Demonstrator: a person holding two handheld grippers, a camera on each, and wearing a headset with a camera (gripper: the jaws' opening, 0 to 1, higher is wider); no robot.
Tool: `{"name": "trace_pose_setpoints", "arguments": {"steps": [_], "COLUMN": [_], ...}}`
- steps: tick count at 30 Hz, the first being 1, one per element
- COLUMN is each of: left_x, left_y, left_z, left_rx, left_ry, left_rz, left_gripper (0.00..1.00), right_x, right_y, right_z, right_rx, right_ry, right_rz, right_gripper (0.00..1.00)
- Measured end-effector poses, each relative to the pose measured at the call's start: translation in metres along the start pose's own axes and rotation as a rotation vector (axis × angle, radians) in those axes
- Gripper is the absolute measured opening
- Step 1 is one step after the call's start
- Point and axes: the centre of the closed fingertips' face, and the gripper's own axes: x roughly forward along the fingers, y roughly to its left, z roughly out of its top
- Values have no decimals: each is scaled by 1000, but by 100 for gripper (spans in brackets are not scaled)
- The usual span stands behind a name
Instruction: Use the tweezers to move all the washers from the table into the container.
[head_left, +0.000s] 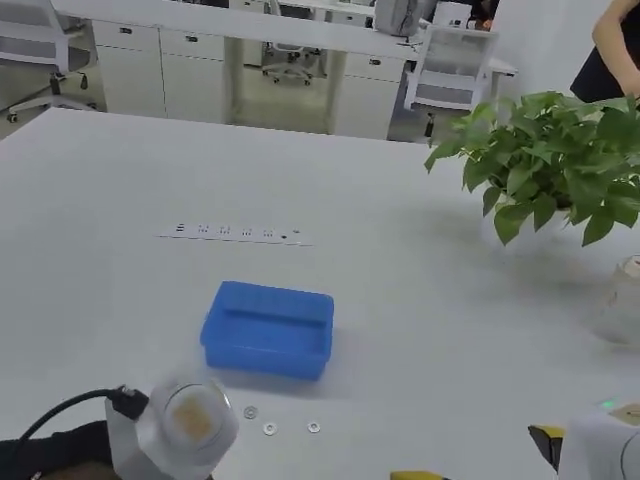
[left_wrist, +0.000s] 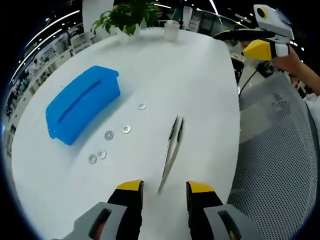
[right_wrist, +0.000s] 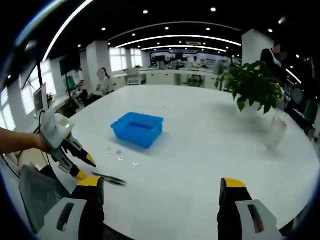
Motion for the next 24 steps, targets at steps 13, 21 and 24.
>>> {"name": "trace_pose_setpoints", "arguments": {"steps": [13, 21, 24], "left_x": [0, 2, 2], "left_y": [6, -1, -3], "left_z": [1, 1, 3], "left_rx": [82, 132, 172], "left_ry": [15, -18, -20], "left_rz": [45, 51, 68], "left_gripper": [15, 5, 2], "right_x": [-5, -8, -10], "right_y": [-6, 2, 4], "right_z": [4, 7, 9], "right_rx": [11, -6, 1], "right_ry": [-15, -27, -41], "right_rz": [-15, -8, -4], "right_gripper": [95, 95, 95]}}
